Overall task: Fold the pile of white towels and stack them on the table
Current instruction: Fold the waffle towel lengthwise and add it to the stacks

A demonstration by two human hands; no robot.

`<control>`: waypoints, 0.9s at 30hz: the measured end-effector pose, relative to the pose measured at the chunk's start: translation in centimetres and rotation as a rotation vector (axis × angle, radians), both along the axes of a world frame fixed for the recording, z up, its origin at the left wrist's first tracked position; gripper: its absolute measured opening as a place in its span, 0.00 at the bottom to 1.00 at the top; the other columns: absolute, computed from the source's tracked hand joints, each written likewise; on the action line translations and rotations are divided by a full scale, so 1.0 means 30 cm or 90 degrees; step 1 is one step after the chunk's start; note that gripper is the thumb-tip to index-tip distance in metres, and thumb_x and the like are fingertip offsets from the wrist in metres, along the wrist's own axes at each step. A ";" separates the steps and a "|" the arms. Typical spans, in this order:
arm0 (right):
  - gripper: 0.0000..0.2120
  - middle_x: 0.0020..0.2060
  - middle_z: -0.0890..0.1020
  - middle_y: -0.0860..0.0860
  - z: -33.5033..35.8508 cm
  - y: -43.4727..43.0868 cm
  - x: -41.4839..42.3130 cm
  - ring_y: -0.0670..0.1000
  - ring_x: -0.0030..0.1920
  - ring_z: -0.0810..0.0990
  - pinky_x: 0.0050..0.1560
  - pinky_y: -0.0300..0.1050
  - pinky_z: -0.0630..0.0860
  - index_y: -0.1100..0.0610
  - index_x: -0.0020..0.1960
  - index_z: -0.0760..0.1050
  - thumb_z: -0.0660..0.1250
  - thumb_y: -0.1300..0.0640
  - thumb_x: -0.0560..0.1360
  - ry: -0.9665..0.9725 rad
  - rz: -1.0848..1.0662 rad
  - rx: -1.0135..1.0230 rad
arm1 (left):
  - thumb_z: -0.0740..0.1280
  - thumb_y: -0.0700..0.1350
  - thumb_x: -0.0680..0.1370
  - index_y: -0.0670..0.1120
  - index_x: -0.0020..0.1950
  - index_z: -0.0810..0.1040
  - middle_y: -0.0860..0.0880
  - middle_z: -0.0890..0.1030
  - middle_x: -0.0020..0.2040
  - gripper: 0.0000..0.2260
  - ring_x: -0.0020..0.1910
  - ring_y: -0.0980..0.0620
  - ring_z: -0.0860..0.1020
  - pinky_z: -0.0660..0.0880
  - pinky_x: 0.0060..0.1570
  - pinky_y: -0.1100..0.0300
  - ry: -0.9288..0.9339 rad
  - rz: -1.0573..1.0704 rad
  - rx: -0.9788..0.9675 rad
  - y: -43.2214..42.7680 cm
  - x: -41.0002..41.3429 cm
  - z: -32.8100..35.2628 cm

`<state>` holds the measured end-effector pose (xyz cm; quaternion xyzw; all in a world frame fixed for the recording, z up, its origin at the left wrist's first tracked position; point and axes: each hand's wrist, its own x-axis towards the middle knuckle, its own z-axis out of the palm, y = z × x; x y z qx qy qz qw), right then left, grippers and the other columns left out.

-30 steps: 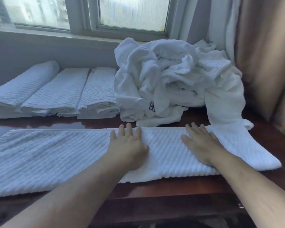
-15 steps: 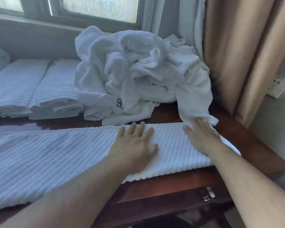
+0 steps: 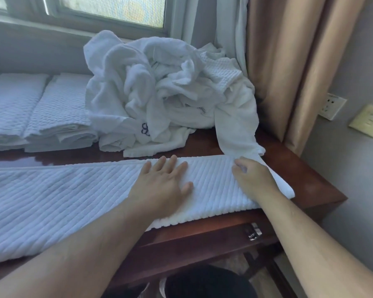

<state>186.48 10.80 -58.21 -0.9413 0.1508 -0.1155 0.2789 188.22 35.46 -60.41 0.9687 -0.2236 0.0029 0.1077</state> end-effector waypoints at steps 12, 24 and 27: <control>0.24 0.62 0.77 0.49 -0.018 -0.010 -0.205 0.50 0.59 0.76 0.54 0.45 0.70 0.51 0.68 0.75 0.66 0.57 0.73 -0.309 -0.395 0.438 | 0.46 0.63 0.82 0.57 0.82 0.49 0.50 0.46 0.83 0.29 0.82 0.49 0.44 0.41 0.79 0.45 -0.001 0.003 -0.008 0.002 -0.013 0.009; 0.13 0.49 0.85 0.54 0.011 0.110 -0.136 0.56 0.46 0.87 0.39 0.52 0.83 0.52 0.55 0.78 0.72 0.65 0.74 -0.182 -0.291 0.853 | 0.47 0.62 0.81 0.58 0.81 0.55 0.50 0.50 0.83 0.28 0.81 0.48 0.47 0.42 0.78 0.45 -0.020 0.001 -0.029 0.009 -0.008 -0.007; 0.06 0.44 0.86 0.48 0.016 0.141 -0.117 0.50 0.41 0.86 0.36 0.44 0.80 0.54 0.50 0.79 0.70 0.61 0.75 -0.201 -0.301 0.702 | 0.49 0.60 0.83 0.55 0.72 0.71 0.51 0.66 0.77 0.23 0.78 0.49 0.58 0.53 0.75 0.49 -0.055 -0.010 -0.138 0.019 -0.015 0.005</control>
